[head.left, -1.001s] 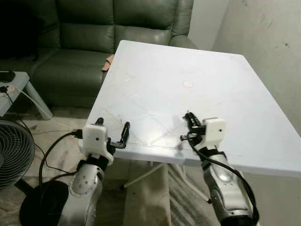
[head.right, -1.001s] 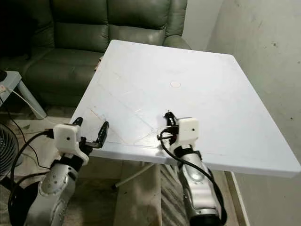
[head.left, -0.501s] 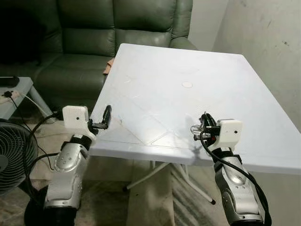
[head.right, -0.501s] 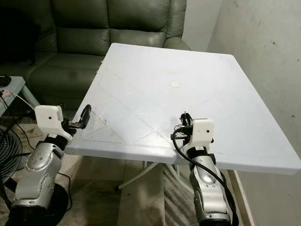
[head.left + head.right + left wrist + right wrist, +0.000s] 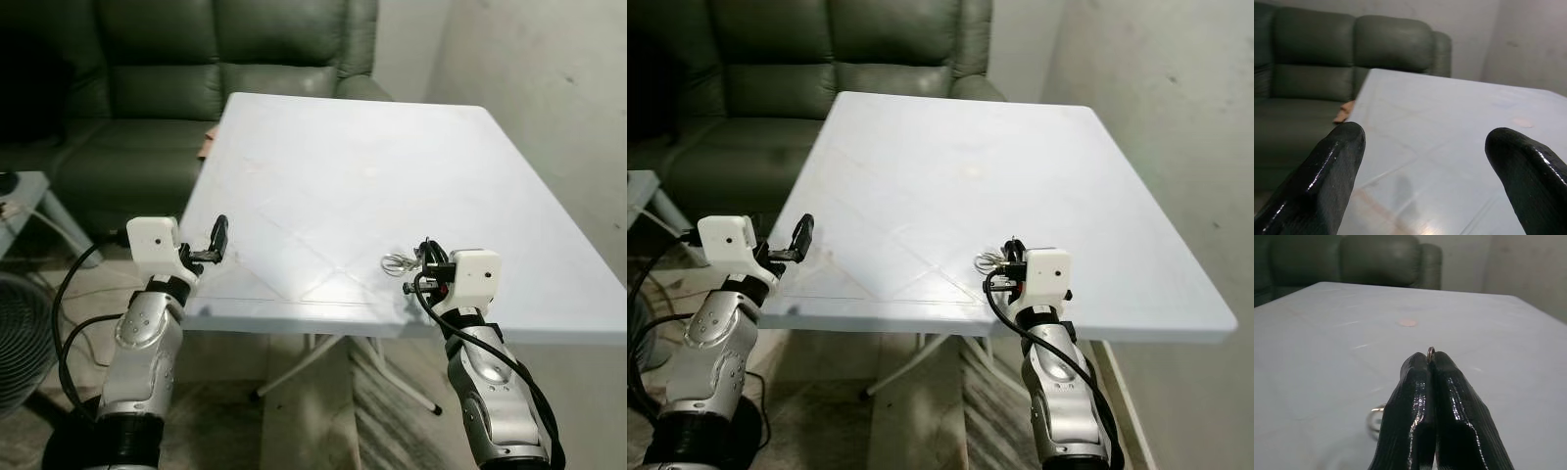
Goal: Hang keys on a hook
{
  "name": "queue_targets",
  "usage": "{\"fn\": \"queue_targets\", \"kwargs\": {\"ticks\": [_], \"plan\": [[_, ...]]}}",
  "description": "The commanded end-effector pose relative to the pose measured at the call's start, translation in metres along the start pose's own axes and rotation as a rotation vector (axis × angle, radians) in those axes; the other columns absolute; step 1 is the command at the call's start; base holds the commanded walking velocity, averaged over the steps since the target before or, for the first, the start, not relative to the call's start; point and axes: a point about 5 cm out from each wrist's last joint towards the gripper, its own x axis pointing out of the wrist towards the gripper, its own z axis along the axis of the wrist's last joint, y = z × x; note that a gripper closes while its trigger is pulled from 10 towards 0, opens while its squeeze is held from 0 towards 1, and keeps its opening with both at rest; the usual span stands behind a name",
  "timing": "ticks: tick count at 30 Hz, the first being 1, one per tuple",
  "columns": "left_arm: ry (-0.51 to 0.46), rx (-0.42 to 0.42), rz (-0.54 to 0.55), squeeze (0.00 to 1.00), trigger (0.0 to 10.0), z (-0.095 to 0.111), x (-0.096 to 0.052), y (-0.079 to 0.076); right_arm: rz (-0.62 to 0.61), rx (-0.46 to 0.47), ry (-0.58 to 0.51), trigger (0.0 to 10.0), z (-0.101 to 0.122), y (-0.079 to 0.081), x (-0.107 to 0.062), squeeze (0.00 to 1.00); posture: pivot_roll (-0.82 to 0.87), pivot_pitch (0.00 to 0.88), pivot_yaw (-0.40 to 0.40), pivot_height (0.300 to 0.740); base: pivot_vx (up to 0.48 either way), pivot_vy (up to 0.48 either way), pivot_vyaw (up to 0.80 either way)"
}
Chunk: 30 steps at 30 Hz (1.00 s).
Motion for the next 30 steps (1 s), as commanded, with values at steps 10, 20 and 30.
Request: {"fn": "queue_targets", "kwargs": {"ticks": [10,20,30], "plan": [[-0.028,-0.008,0.01,0.0,10.0,0.0041,0.0058,0.0055,0.004,-0.011,0.003,10.0,0.0008,0.0016,0.0054,0.0,0.01,0.0,-0.008,0.74,0.0,0.0,-0.76],[-0.042,0.006,0.025,0.0,10.0,0.0072,0.007,0.0091,0.017,-0.013,0.004,10.0,0.0005,0.0029,0.0082,0.0,0.02,0.0,-0.013,0.74,0.0,0.185,-0.76],[-0.042,0.016,0.029,0.0,10.0,0.0072,0.0066,0.0115,0.027,-0.023,0.009,10.0,-0.0015,0.0026,0.0079,0.0,0.02,0.0,-0.017,0.74,0.0,0.0,-0.76]]}}
